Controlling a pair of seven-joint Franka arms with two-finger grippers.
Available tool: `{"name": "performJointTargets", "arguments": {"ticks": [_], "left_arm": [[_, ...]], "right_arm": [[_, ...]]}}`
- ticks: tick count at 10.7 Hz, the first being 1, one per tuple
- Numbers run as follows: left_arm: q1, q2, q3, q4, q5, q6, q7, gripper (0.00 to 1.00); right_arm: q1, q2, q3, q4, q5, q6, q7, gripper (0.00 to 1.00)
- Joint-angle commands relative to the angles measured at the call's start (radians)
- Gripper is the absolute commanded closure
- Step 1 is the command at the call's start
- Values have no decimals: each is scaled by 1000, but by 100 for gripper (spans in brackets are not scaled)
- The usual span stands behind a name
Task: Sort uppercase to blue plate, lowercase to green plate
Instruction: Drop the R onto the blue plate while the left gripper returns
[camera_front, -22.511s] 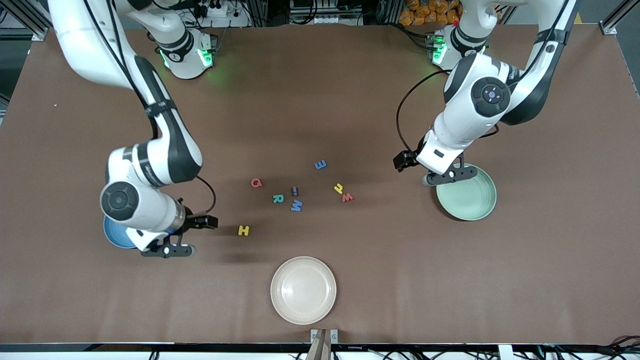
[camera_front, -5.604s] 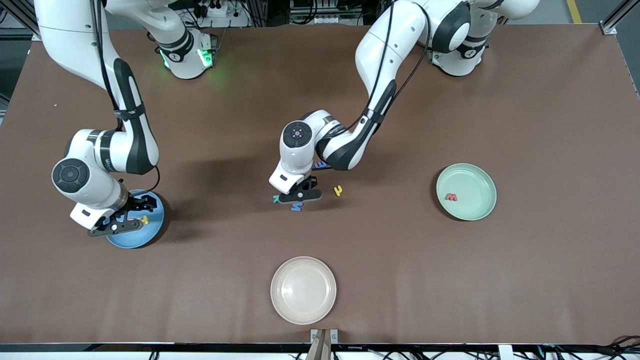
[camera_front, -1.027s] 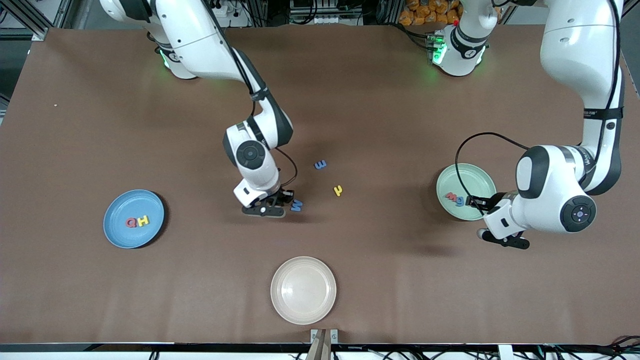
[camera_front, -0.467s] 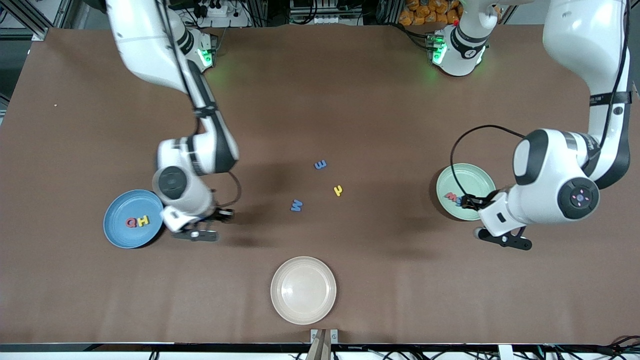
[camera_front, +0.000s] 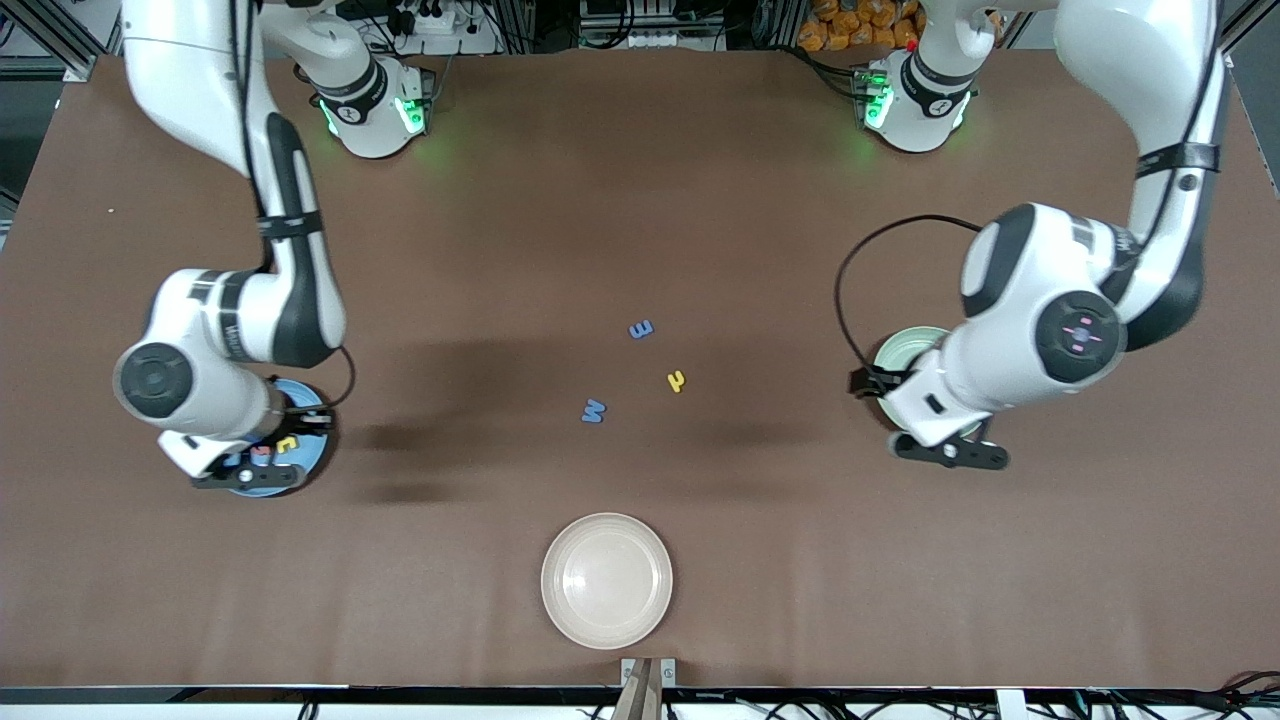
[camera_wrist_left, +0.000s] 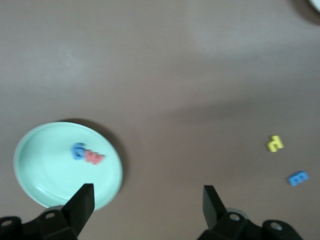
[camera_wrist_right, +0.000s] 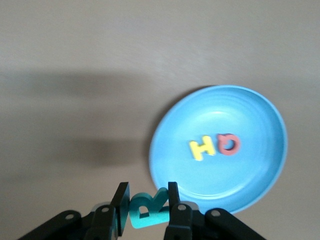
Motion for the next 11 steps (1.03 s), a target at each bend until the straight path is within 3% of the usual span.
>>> {"name": "performJointTargets", "arguments": {"ticks": [1,2,3,4,7,11], "left_arm": [[-27,-2,-76,-2,31,-13,-172,5],[-35,10,-101,-2,37,-12,-220,5],[-35,13,-121,-2,37,-8,-232,4],[-35,18,-139,-4,39,-2,-229,4],[-38,36,-207,-12,44,57,-235,2],[-160,73,-207,-44,44,149,-376,3]], "right_arm": [[-68,-5,7,7,8,-18,-69,100],[-80,-5,7,7,8,-18,-75,62],[-80,-5,7,7,9,-20,-66,12],[-80,-5,7,7,9,-29,-66,0],[-77,0,7,5,11,-34,-62,0],[-77,3,7,4,11,-35,-62,0]]}}
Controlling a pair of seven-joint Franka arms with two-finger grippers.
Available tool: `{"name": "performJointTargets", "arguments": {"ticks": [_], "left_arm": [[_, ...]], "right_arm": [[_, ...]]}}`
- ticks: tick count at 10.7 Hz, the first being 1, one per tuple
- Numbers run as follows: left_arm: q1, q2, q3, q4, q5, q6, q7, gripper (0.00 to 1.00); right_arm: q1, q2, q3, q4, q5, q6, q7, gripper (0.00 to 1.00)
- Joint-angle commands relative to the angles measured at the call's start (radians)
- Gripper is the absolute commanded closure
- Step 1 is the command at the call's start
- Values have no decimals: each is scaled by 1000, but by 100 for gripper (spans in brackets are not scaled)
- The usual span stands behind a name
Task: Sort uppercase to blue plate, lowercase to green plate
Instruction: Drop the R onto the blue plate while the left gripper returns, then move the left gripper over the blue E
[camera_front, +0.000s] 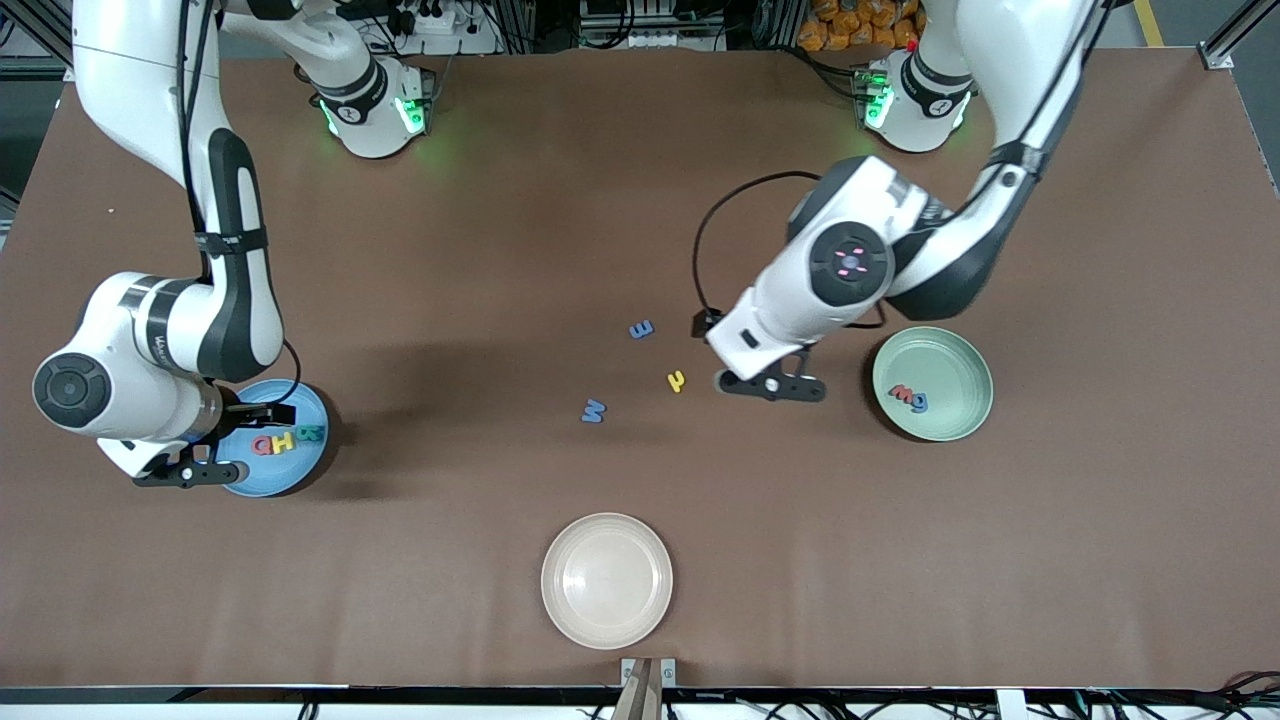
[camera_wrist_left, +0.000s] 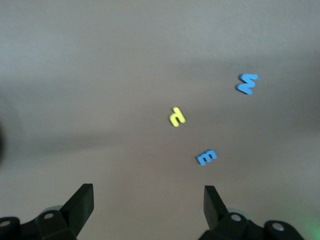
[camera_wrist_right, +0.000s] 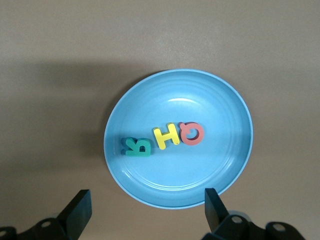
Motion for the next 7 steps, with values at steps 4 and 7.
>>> {"name": "performJointTargets", "arguments": {"ticks": [4,7], "left_arm": [[-146,83,-34,-12,196,107,-87,2],[-123,137,-142,-35,315,161,-46,1]], "right_arm": [[-6,-2,3,-1,11,-21,-3,0],[-22,-2,5,-4,14,-27,-10,0]]}}
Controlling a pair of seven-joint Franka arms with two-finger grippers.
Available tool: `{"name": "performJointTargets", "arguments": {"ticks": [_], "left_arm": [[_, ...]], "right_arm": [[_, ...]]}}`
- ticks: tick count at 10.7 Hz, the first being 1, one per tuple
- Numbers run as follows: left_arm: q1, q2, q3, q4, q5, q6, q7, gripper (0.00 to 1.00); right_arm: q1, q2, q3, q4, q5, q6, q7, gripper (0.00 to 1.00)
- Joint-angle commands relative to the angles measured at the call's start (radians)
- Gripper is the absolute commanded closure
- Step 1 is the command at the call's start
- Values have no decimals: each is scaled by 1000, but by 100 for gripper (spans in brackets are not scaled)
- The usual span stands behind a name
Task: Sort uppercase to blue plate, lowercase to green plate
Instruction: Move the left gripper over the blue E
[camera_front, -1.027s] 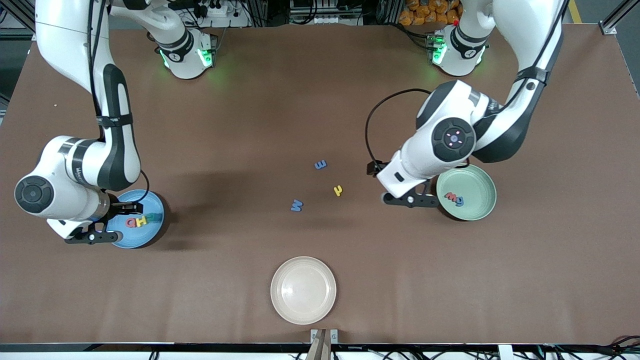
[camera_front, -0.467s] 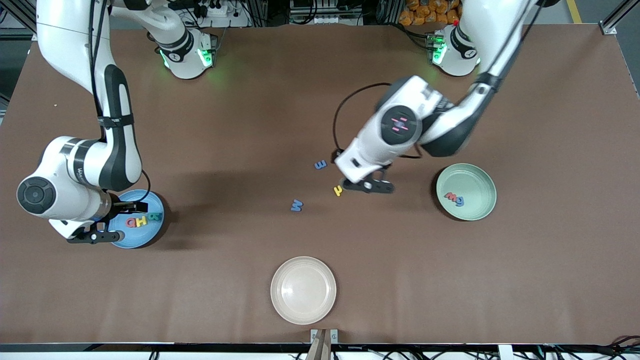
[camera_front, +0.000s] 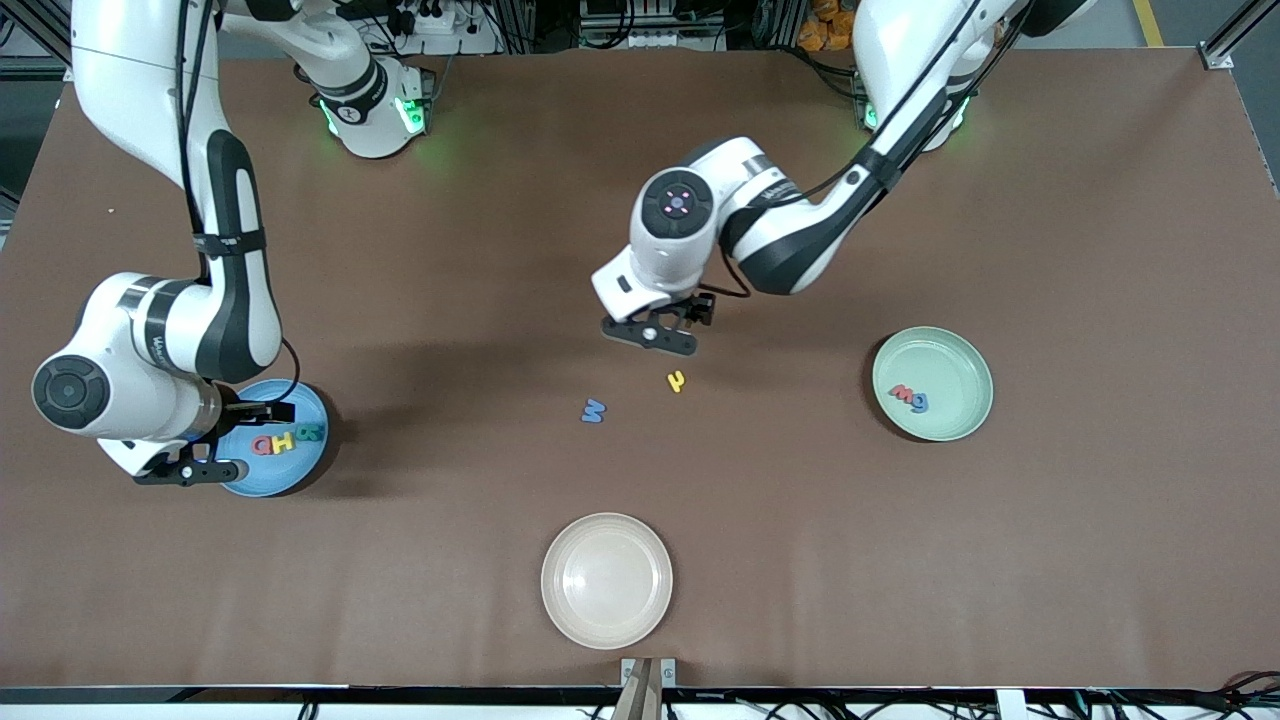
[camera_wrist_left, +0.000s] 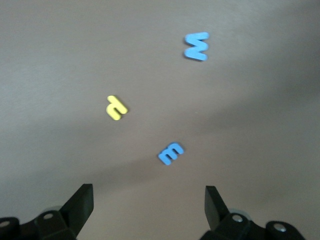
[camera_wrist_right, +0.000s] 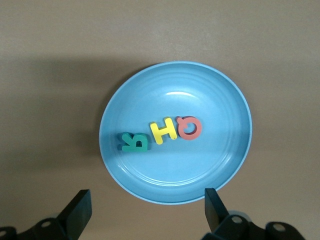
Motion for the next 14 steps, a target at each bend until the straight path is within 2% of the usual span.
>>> {"name": "performJointTargets", "arguments": {"ticks": [1,3,9,11,14], "left_arm": [[35,37,-88,-31,100,46,21,1],[37,53,-109,-74,158,102,59,0],[58,65,-109,-160,204,233,374,0],[63,74,-107,-224,300,357,388,0],[65,80,-107,-252,370,389,434,0]], "right_arm": [[-10,-4,6,-4,14,-14,-10,0],[-7,-4,6,-4,14,-23,-4,0],[-7,-12,6,-4,15,-50,-3,0],[-12,-12,4,-4,15,-55,-3,0],[-15,-12,6,-4,15,-55,-3,0]]}}
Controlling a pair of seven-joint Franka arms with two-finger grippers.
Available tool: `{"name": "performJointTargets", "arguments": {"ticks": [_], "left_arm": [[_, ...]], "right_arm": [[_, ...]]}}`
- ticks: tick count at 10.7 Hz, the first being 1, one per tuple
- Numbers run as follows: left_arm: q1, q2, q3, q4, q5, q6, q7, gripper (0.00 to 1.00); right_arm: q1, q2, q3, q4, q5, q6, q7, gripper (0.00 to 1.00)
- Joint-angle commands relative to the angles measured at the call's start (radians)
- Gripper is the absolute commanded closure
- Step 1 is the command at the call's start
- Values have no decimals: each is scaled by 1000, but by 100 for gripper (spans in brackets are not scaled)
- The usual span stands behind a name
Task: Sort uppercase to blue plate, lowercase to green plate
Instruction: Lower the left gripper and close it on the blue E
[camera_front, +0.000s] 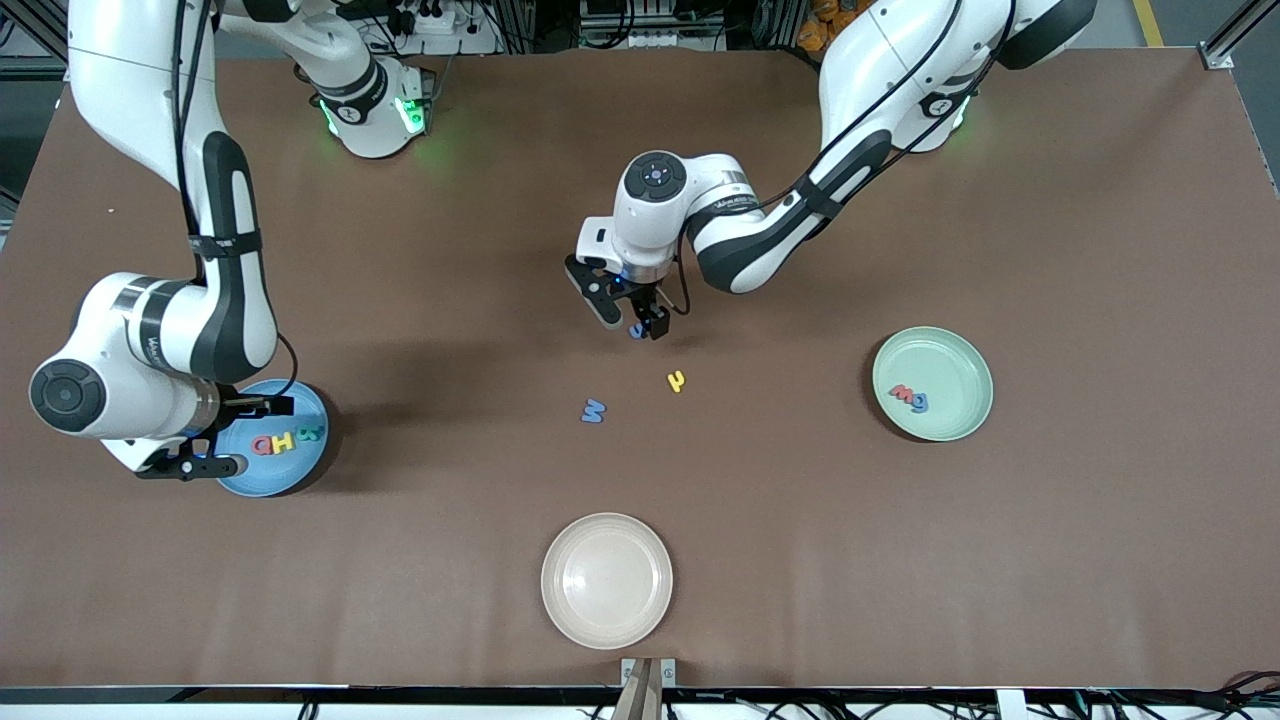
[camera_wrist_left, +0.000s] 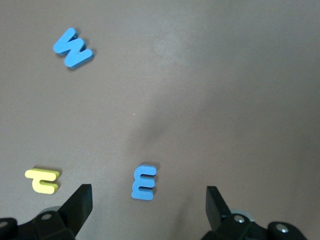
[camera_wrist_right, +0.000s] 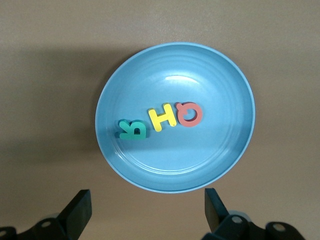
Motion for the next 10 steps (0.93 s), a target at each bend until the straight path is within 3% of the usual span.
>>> {"name": "performJointTargets", "arguments": {"ticks": [1,10], "left_arm": [[20,0,-17,-25,45,18,39,0],[15,59,0,-36,172,55,28,0]], "right_arm": [[-13,-12,5,-1,15,-13,-3,0],[-16,-11,7,-1,15,-13,-4,0]]}}
